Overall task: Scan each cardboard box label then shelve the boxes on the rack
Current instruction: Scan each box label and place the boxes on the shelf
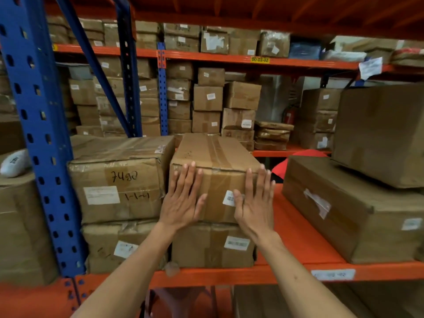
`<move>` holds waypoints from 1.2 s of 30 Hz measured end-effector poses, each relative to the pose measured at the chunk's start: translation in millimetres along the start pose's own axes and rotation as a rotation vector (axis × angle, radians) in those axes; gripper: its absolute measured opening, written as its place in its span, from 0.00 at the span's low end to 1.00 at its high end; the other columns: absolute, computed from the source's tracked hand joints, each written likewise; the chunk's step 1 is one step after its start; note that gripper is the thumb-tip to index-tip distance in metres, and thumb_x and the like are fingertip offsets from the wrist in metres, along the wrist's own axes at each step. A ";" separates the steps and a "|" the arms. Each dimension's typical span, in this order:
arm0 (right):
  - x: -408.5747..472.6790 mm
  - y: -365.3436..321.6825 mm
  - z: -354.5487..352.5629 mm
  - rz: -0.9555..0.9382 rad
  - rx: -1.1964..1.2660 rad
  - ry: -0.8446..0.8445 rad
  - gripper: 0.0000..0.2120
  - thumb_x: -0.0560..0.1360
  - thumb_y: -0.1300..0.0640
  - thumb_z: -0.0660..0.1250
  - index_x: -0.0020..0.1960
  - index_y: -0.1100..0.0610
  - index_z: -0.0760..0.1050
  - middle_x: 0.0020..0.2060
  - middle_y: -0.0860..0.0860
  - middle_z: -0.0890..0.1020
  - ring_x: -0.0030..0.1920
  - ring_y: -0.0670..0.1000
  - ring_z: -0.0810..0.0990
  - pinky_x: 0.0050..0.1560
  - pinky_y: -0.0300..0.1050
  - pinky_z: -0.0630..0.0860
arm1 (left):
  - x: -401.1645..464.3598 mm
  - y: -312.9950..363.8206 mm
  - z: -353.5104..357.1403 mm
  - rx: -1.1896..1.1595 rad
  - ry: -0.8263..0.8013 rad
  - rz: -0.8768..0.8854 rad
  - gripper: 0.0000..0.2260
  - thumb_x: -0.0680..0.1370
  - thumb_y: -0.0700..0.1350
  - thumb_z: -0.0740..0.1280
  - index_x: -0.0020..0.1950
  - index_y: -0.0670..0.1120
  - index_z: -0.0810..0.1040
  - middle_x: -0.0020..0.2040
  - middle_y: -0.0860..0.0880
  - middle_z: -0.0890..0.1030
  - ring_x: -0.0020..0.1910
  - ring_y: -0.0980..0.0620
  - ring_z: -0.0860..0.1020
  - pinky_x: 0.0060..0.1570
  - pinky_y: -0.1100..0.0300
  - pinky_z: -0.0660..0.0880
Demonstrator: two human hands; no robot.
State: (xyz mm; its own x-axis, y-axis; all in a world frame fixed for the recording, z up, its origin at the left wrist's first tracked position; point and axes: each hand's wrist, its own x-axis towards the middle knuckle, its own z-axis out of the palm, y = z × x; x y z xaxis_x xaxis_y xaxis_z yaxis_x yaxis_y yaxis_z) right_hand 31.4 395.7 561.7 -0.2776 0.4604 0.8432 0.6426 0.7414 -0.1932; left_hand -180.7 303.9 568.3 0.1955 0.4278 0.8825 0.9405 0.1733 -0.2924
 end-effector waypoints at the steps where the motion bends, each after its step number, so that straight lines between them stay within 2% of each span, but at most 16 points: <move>1: 0.4 -1.9 -6.5 0.006 -0.020 -0.053 0.35 0.86 0.44 0.52 0.85 0.58 0.44 0.84 0.61 0.42 0.84 0.64 0.41 0.82 0.64 0.41 | -1.7 2.3 -2.1 -0.003 -0.012 -0.010 0.31 0.83 0.54 0.57 0.80 0.37 0.57 0.81 0.36 0.54 0.80 0.37 0.54 0.78 0.38 0.51; 3: 1.1 -2.2 -21.4 0.006 -0.049 -0.166 0.36 0.86 0.44 0.53 0.85 0.55 0.39 0.83 0.59 0.38 0.83 0.63 0.37 0.81 0.65 0.39 | -7.6 7.1 -7.0 -0.014 -0.055 -0.029 0.31 0.84 0.54 0.57 0.80 0.37 0.56 0.81 0.35 0.53 0.80 0.37 0.53 0.77 0.37 0.51; 5: -5.0 3.4 -38.2 -0.013 -0.046 -0.247 0.35 0.86 0.45 0.54 0.85 0.53 0.40 0.84 0.56 0.37 0.83 0.62 0.36 0.81 0.63 0.37 | -19.6 16.5 -11.8 -0.051 -0.117 -0.069 0.32 0.84 0.54 0.56 0.81 0.37 0.53 0.81 0.34 0.51 0.80 0.36 0.51 0.77 0.37 0.50; 7: -21.7 14.5 -56.8 -0.039 -0.016 -0.286 0.33 0.86 0.45 0.54 0.86 0.54 0.48 0.85 0.56 0.42 0.84 0.61 0.39 0.81 0.61 0.37 | -41.0 35.4 -17.1 -0.125 -0.185 -0.148 0.32 0.84 0.54 0.54 0.81 0.37 0.51 0.81 0.34 0.50 0.81 0.36 0.48 0.78 0.39 0.47; 10: -69.1 44.0 -85.1 0.026 0.050 -0.349 0.31 0.85 0.50 0.62 0.84 0.59 0.58 0.84 0.62 0.51 0.84 0.64 0.47 0.82 0.60 0.43 | -92.1 85.6 -28.7 -0.292 -0.289 -0.222 0.32 0.84 0.54 0.54 0.82 0.38 0.49 0.82 0.37 0.47 0.81 0.39 0.46 0.79 0.42 0.47; 13: -136.7 83.5 -112.8 0.162 0.066 -0.421 0.31 0.82 0.52 0.68 0.80 0.64 0.65 0.81 0.66 0.60 0.82 0.66 0.56 0.82 0.59 0.52 | -152.8 156.6 -48.2 -0.441 -0.440 -0.210 0.31 0.83 0.52 0.56 0.80 0.35 0.56 0.81 0.35 0.54 0.81 0.38 0.52 0.79 0.42 0.50; 15: -188.4 108.9 -134.6 0.293 0.082 -0.475 0.32 0.81 0.51 0.70 0.78 0.65 0.67 0.78 0.65 0.66 0.80 0.64 0.62 0.81 0.55 0.57 | -192.9 209.4 -63.4 -0.534 -0.587 -0.292 0.30 0.82 0.53 0.56 0.76 0.32 0.64 0.76 0.33 0.65 0.77 0.36 0.62 0.77 0.42 0.57; 18: -276.1 149.3 -165.2 0.518 0.090 -0.595 0.31 0.78 0.49 0.73 0.75 0.63 0.71 0.73 0.61 0.73 0.75 0.61 0.70 0.76 0.52 0.65 | -246.9 285.2 -81.1 -0.633 -0.912 -0.447 0.34 0.78 0.60 0.56 0.69 0.32 0.73 0.66 0.33 0.75 0.68 0.34 0.73 0.70 0.43 0.68; 21: -358.5 173.8 -193.2 0.735 0.053 -0.819 0.34 0.77 0.43 0.73 0.76 0.60 0.70 0.72 0.59 0.74 0.71 0.61 0.74 0.70 0.51 0.72 | -288.1 340.0 -95.1 -0.636 -1.197 -0.407 0.38 0.71 0.64 0.55 0.63 0.33 0.76 0.59 0.35 0.78 0.60 0.35 0.77 0.62 0.46 0.74; 24: -442.0 204.0 -219.3 0.843 -0.029 -1.024 0.36 0.77 0.36 0.70 0.77 0.57 0.69 0.71 0.58 0.75 0.69 0.62 0.76 0.64 0.50 0.74 | -324.9 394.0 -105.3 -0.617 -1.381 -0.309 0.39 0.70 0.66 0.56 0.65 0.36 0.76 0.60 0.37 0.79 0.61 0.38 0.76 0.62 0.50 0.72; 28: -534.7 229.1 -238.0 0.884 -0.028 -1.192 0.38 0.77 0.36 0.68 0.78 0.58 0.67 0.71 0.59 0.75 0.71 0.61 0.74 0.67 0.52 0.74 | -374.0 455.5 -114.7 -0.607 -1.516 -0.295 0.34 0.76 0.63 0.65 0.72 0.38 0.71 0.68 0.39 0.74 0.68 0.41 0.71 0.69 0.52 0.66; 33: -631.0 237.7 -228.7 0.902 -0.006 -1.293 0.36 0.77 0.36 0.70 0.75 0.59 0.70 0.68 0.59 0.77 0.69 0.60 0.75 0.67 0.51 0.73 | -440.1 512.4 -120.4 -0.620 -1.602 -0.272 0.33 0.78 0.62 0.63 0.74 0.40 0.68 0.71 0.42 0.73 0.70 0.44 0.69 0.71 0.53 0.64; 36: -687.2 236.9 -202.6 0.908 0.036 -1.336 0.36 0.77 0.38 0.71 0.76 0.58 0.69 0.70 0.59 0.76 0.70 0.61 0.74 0.67 0.51 0.72 | -494.7 539.4 -114.3 -0.603 -1.666 -0.300 0.32 0.78 0.63 0.62 0.74 0.42 0.67 0.72 0.43 0.71 0.70 0.44 0.69 0.70 0.53 0.65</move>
State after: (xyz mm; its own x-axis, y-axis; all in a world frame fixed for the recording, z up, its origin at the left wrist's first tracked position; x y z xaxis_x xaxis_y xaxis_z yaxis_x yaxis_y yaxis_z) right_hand 519.1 156.0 38.2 -0.2387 0.7911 -0.5632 0.9223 0.0032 -0.3864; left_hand 261.7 84.3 16.1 -0.0814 0.8630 -0.4986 0.9232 0.2538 0.2885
